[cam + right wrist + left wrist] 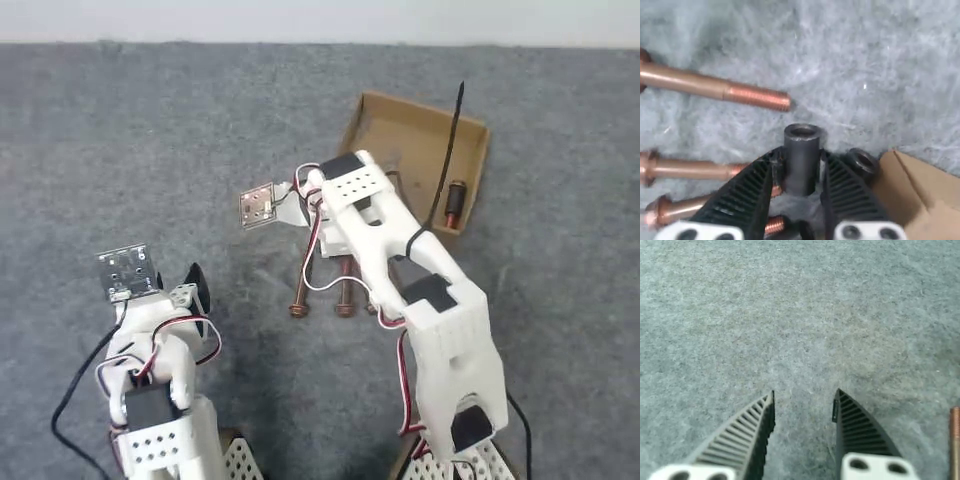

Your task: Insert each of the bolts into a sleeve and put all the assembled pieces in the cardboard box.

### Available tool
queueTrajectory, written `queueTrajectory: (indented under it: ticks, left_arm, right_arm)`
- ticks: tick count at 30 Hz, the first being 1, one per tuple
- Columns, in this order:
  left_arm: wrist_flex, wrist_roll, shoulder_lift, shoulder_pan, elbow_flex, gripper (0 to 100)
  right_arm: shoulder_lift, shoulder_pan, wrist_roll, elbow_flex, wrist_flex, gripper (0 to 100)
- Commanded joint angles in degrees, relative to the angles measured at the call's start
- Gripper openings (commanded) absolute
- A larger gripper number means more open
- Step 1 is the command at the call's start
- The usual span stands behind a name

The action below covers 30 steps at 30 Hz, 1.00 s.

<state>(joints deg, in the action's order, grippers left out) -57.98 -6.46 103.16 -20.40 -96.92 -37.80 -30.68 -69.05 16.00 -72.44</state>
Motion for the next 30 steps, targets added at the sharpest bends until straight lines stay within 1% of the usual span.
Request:
queueTrajectory:
  ticks: [1, 7, 11, 15, 22, 26, 30]
  left_arm:
    - [1.1, 1.0, 1.3, -0.3, 0.4, 18]
    - [1.1, 1.0, 1.3, -0.3, 0.4, 18]
    - [1.1, 1.0, 1.3, -0.3, 0.4, 18]
    - [1.1, 1.0, 1.3, -0.3, 0.4, 18]
    - [1.8, 1.0, 1.3, -0.3, 0.4, 18]
    - [2.0, 1.0, 1.3, -0.3, 0.4, 18]
    - [2.0, 1.0, 1.3, -0.3, 0.4, 18]
  right_arm:
    - [-1.6, 1.7, -1.1, 1.6, 1.9, 0.6]
    - [-1.8, 2.5, -0.9, 2.4, 1.9, 0.7]
    - [0.2, 2.6, 4.1, 6.5, -2.0, 0.6]
    - [4.2, 2.6, 12.0, 10.7, -5.1, 0.6]
    - [11.9, 3.5, 27.6, 11.2, -5.5, 0.6]
    - [16.1, 6.1, 37.1, 11.2, -5.8, 0.6]
    - [20.3, 10.1, 45.4, 11.2, -10.1, 0.6]
